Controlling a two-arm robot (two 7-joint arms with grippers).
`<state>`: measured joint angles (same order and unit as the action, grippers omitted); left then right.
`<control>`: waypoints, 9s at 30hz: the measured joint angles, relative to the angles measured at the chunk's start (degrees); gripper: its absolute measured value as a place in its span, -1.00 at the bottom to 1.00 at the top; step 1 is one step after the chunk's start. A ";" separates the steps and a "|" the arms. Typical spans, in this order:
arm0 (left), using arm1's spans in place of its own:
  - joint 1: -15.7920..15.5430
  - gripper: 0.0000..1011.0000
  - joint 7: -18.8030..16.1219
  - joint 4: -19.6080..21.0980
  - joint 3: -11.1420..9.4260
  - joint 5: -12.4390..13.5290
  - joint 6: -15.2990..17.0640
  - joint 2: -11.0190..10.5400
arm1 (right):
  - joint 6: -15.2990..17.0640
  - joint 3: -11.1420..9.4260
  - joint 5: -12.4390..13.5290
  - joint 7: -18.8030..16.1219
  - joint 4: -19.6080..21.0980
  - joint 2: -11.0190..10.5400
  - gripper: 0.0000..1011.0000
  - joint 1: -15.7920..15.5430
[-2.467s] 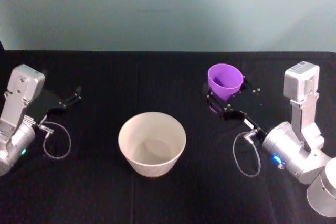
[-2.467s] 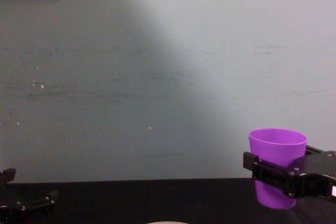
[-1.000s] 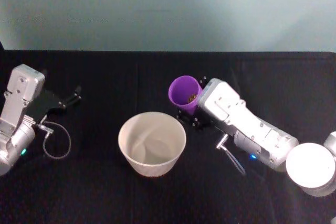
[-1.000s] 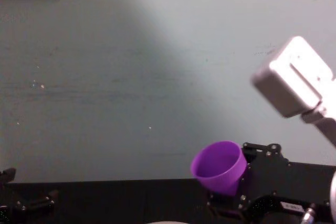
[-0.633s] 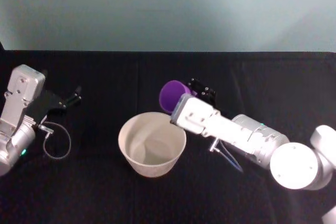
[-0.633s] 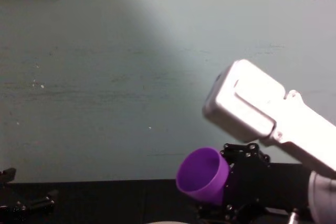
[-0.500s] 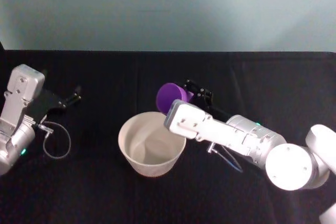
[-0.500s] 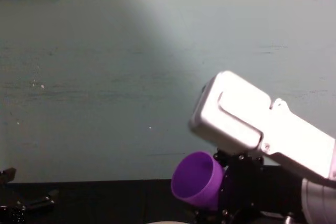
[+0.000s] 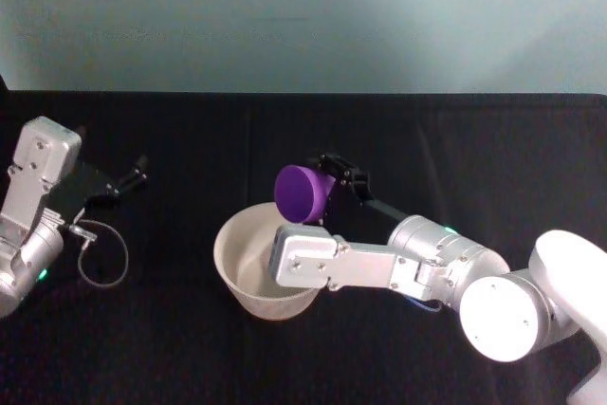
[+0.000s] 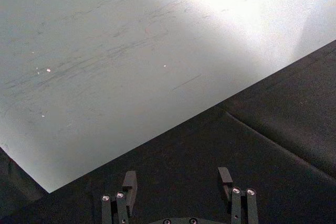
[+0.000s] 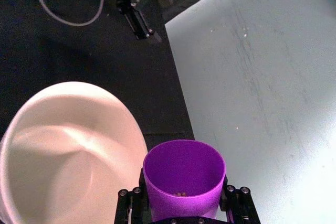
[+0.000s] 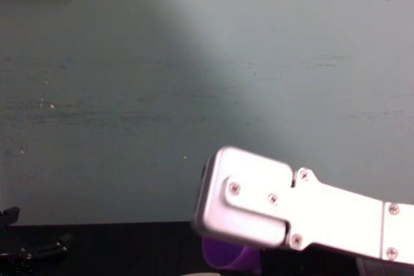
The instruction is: Pick up the cup and pour the mung beans from the cup into the bowl.
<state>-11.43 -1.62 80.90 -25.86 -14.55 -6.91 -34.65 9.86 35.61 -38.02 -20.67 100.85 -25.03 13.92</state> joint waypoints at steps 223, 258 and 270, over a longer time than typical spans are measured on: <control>0.00 0.98 0.00 0.00 0.00 0.00 0.00 0.00 | 3.87 13.50 -41.12 -9.73 5.16 -1.43 0.44 4.05; 0.00 0.98 0.00 0.00 0.00 0.00 0.00 0.00 | 0.29 22.07 -59.03 -17.93 6.45 -3.89 0.44 9.56; 0.00 0.98 0.00 0.00 0.00 0.00 0.00 0.00 | -3.50 26.30 -63.91 -20.90 6.78 -4.64 0.44 13.71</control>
<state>-11.43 -1.62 80.90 -25.86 -14.55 -6.91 -34.65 6.36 61.92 -101.93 -41.57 107.62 -29.67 27.63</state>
